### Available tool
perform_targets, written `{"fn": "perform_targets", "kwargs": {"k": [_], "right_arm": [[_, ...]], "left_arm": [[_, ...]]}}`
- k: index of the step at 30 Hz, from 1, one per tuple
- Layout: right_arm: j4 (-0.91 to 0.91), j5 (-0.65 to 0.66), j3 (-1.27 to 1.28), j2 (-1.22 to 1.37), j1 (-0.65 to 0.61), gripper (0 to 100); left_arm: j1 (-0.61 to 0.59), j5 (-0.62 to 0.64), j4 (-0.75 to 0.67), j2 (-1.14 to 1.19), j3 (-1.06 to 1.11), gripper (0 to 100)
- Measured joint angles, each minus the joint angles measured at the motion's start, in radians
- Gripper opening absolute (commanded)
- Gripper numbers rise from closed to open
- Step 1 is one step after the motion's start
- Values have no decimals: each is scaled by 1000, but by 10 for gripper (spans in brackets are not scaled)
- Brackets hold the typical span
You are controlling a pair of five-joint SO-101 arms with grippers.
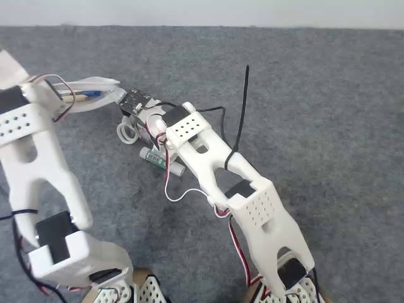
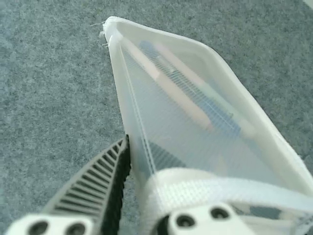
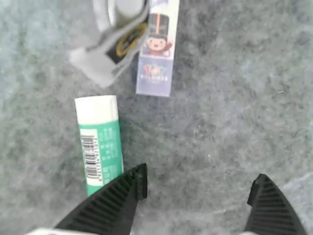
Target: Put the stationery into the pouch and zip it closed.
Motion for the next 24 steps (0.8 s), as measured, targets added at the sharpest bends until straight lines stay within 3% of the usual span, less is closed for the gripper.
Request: {"fn": "perform_targets", "kwargs": {"k": [16,24], "right_arm": [[319,-80,-127,-60,-6,331],[393,-81,-127,-118,-83,330]], "left_arm": [[2,0,0,0,0,12],[2,0,0,0,0,12]]}}
